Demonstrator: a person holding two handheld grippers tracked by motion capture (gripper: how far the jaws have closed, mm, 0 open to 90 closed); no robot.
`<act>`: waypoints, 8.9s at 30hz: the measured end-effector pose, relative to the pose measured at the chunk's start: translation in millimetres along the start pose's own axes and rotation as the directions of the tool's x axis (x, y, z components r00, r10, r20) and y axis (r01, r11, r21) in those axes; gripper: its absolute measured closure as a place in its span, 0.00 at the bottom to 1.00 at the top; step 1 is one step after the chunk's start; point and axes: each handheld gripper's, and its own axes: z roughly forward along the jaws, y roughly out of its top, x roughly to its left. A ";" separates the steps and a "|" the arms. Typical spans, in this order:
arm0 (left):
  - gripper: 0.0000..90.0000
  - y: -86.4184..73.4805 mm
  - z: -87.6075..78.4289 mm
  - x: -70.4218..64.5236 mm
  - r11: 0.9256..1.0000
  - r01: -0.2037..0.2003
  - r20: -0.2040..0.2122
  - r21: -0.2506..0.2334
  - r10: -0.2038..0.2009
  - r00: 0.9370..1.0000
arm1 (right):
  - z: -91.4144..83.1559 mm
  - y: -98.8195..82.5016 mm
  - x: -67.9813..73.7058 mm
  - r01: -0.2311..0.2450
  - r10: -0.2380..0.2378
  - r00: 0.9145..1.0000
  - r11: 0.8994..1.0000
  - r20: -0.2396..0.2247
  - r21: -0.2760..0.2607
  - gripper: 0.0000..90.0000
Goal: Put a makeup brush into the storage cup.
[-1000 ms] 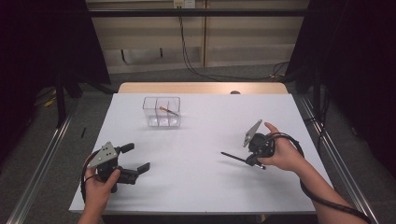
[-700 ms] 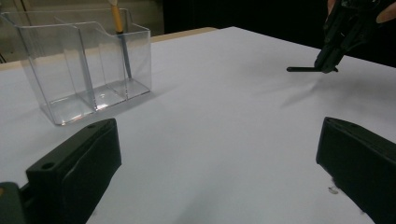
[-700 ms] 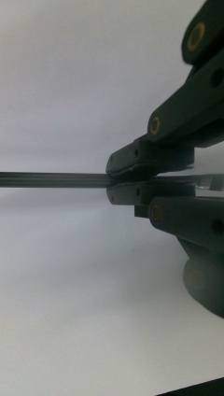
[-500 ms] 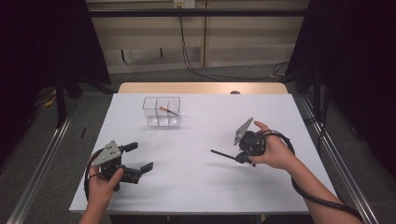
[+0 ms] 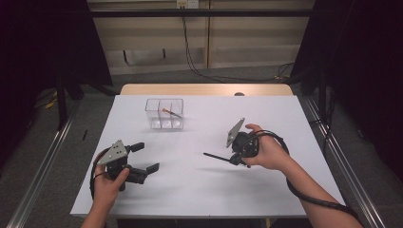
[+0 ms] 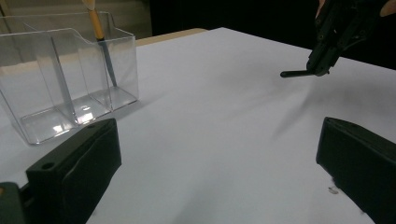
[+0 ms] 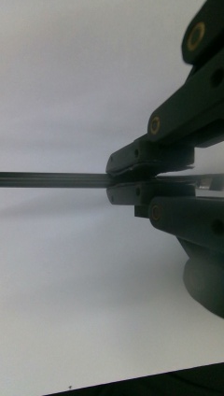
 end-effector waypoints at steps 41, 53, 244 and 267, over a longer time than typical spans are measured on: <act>0.00 22.5 32.6 -9.3 1.000 -0.028 0.110 -0.003 0.028 0.994 | 13.0 31.0 12.9 0.045 -0.045 0.999 0.999 -0.005 0.002 0.94; 0.00 36.6 39.3 -11.7 0.999 -0.043 0.160 0.020 0.039 0.986 | 12.2 46.9 15.1 0.072 -0.072 0.997 0.997 -0.007 -0.004 0.94; 0.93 71.1 85.4 -41.0 0.881 -0.264 0.343 0.394 0.125 0.931 | -0.8 13.9 -0.2 -0.121 0.112 0.992 0.675 -0.060 -0.728 0.11; 0.93 71.6 92.6 -41.0 0.970 -0.127 0.312 0.205 0.058 0.948 | 5.8 12.4 -0.3 -0.202 0.158 0.978 0.587 -0.134 -0.784 0.11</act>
